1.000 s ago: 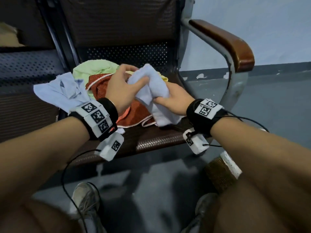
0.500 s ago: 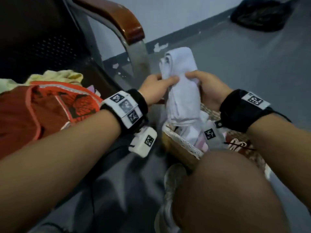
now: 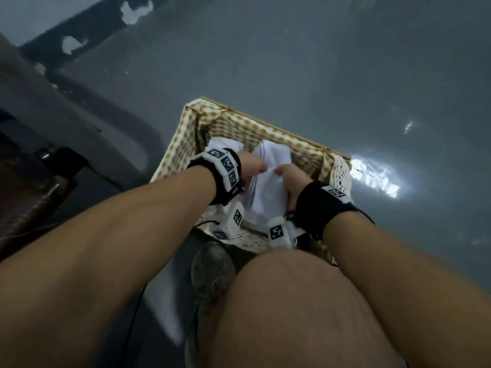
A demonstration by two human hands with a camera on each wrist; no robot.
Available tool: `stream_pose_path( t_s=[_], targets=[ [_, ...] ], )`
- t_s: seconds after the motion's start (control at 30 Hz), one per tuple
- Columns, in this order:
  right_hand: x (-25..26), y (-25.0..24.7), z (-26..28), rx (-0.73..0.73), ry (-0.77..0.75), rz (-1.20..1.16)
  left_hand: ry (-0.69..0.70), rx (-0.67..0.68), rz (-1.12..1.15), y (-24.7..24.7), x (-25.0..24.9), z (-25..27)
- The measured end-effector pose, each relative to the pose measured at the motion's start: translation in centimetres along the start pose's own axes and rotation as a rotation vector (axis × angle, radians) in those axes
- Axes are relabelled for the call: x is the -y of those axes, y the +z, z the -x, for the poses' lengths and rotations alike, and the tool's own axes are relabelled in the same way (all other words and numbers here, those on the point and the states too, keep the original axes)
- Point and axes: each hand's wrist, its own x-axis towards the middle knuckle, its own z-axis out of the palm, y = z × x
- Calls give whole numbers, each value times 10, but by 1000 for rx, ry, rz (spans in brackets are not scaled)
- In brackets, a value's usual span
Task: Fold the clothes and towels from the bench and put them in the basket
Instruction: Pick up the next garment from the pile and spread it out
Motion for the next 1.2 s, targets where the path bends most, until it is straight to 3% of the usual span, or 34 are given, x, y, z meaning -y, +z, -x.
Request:
stream_pose_path(
  t_s=[0.13,0.33,0.47,0.57,0.7,0.87,0.97,1.07,1.2],
  targets=[
    [-10,-20,-24,-92,37,-35,-33,61,-4,28,-4,-27],
    [-32,-41,-40,-165,29,-121,140,24,-500,47,-4,-52],
    [-42,-51,-45,-240,43,20,253,-41,-798,51,-5,-54],
    [-43,-52,-46,-212,74,168,246,-41,-765,50,-5,-51],
    [-27,-51,-39,-182,27,292,226,54,-461,45,-5,-39],
    [15,-50,4,-161,-190,391,215,24,-248,18,-12,-9],
    [50,-24,52,-39,-362,417,320,-70,-137,-11,-18,29],
    [87,25,108,75,-566,563,416,-234,-174,-59,-14,86],
    [120,114,181,239,-844,835,454,-530,-286,-140,33,171]
  ],
)
